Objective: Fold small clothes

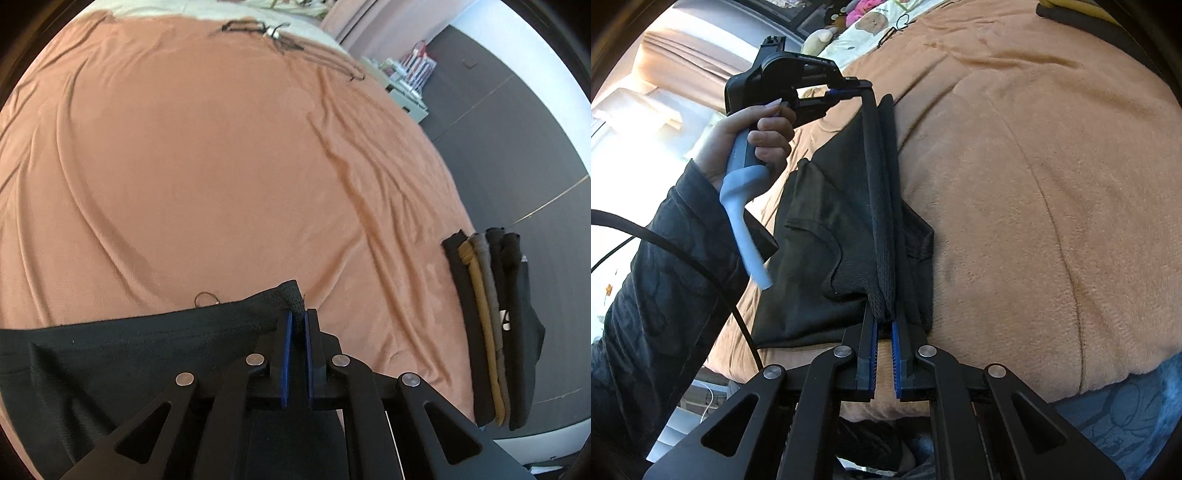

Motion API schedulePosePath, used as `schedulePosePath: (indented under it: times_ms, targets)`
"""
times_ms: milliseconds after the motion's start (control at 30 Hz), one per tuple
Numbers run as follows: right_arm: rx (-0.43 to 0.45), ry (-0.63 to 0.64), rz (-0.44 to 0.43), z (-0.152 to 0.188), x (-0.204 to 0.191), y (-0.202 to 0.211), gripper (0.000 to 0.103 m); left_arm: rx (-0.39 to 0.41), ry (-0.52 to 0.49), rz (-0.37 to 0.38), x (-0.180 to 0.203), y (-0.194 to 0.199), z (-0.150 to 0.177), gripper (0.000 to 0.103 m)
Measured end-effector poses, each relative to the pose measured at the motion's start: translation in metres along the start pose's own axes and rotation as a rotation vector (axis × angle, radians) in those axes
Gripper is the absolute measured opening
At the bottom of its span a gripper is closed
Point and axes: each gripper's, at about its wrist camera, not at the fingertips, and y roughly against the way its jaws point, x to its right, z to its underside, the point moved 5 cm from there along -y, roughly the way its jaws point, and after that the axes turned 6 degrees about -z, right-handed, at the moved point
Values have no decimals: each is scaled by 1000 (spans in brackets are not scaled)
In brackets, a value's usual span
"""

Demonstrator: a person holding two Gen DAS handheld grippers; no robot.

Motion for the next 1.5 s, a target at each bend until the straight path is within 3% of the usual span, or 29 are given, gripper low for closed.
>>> schedulePosePath:
  times_ms: [67, 133, 233, 467, 667, 900, 1000, 1067, 1300, 1400, 1467, 1500]
  targets:
    - [-1, -1, -2, -1, 0, 0, 3, -8, 14, -3, -5, 0, 2, 12]
    - [0, 1, 0, -2, -1, 0, 3, -1, 27, -4, -11, 5, 3, 32]
    - [2, -1, 0, -3, -1, 0, 3, 26, 20, -12, -19, 20, 5, 42]
    - [6, 6, 10, -3, -2, 2, 3, 46, 25, -41, -47, 51, 20, 45]
    - [19, 13, 20, -6, -3, 8, 3, 21, 37, -90, -82, 69, 42, 45]
    - [18, 32, 69, -5, -7, 12, 5, -11, 56, -134, -120, 81, 69, 53]
    - [13, 44, 100, -5, -9, 12, 18, -35, 69, -111, -127, 82, 82, 57]
    - [15, 51, 111, -5, -10, 13, 37, -61, 71, -86, -128, 79, 91, 57]
    - [1, 95, 137, -6, -14, 10, 39, -99, 52, -83, -123, 67, 106, 57]
    - [-23, 130, 157, -7, -17, 5, 39, -115, 58, -48, -119, 65, 105, 57]
    - [-32, 152, 172, -11, -20, 2, 39, -128, 57, -18, -114, 64, 104, 48]
    - [-35, 159, 176, -12, -21, 0, 39, -135, 58, -8, -113, 62, 103, 39]
